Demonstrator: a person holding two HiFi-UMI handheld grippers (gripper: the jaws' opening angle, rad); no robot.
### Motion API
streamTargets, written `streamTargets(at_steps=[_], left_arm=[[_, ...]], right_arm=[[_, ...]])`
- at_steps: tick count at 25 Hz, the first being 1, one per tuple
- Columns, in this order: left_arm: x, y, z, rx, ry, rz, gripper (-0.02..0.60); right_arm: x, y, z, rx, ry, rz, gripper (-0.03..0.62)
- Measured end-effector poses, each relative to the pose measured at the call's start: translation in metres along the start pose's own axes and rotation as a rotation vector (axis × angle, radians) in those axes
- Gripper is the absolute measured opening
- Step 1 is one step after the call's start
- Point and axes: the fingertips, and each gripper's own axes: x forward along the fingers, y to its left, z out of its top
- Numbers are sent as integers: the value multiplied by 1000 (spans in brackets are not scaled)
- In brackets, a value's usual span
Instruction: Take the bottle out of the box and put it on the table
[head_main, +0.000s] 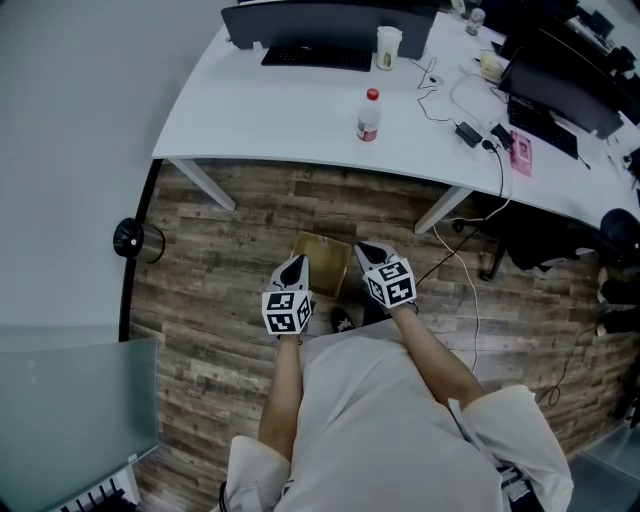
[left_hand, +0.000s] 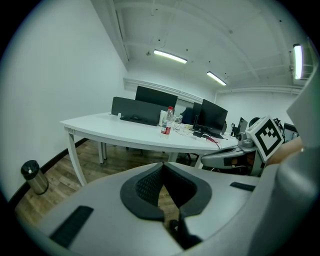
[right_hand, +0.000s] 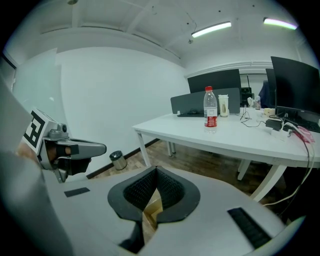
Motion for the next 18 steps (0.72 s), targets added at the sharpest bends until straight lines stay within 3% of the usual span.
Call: streamTargets(at_steps=[18], left_arm=[[5, -6, -4, 1, 9, -1, 12]], right_arm=[[-4, -8, -6, -3, 9, -10, 40]])
